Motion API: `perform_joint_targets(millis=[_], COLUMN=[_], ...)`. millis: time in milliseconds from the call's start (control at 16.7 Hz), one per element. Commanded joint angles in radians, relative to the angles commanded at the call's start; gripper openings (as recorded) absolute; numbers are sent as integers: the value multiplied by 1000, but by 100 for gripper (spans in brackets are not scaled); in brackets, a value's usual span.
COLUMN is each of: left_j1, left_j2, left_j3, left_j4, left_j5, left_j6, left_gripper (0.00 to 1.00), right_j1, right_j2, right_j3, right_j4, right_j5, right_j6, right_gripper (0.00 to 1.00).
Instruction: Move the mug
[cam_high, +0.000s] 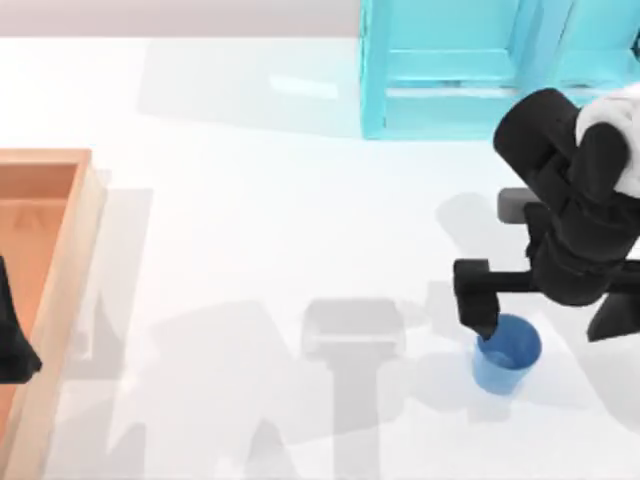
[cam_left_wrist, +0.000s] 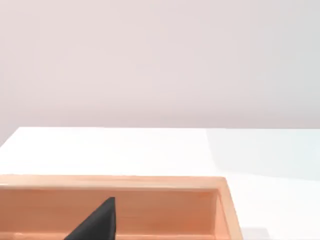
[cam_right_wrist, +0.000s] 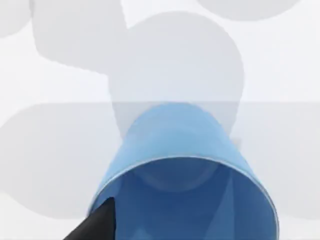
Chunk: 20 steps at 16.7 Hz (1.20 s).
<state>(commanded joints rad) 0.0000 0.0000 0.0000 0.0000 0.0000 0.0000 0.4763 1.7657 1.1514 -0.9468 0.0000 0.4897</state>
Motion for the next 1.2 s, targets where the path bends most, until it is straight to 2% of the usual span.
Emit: perform_joint_targets(millis=[180,480,1200], left_j1=[0,0,0], left_j2=[0,0,0], left_j3=[0,0,0], left_j4=[0,0,0], left_j5=[0,0,0], left_j6=[0,0,0], left_gripper=[100,100,100], right_j1=[3,3,3], right_j2=[34,39,39], right_j3=[-76,-89,-89], right_j4=[103,119,119], right_j5=[0,0,0], right_j6=[3,3,3], right_gripper=[100,100,10])
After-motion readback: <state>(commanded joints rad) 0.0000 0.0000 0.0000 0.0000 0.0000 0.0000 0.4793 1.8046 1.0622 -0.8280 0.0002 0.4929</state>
